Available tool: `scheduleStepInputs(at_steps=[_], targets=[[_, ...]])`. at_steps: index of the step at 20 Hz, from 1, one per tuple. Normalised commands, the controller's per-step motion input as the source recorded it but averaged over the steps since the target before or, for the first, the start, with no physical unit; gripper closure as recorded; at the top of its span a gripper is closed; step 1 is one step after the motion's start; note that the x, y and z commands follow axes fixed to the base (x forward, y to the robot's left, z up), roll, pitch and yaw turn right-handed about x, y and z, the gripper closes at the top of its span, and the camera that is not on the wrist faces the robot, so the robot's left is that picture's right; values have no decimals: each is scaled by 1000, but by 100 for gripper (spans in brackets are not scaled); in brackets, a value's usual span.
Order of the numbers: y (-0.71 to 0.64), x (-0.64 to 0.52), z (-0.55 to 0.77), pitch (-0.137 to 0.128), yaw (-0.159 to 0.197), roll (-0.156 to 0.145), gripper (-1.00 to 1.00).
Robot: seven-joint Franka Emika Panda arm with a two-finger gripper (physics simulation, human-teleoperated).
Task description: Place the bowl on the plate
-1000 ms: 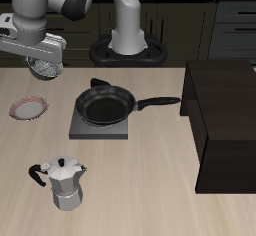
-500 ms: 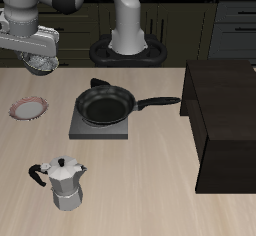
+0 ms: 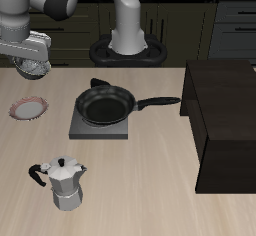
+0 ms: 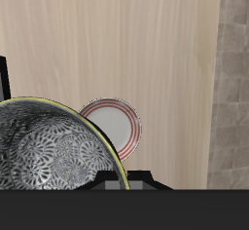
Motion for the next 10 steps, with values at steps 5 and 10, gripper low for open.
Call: scheduleStepInputs(at_steps=[5, 10], targets=[[-178, 3, -139, 8, -2, -40, 100], [-71, 81, -178, 25, -1, -24, 100]])
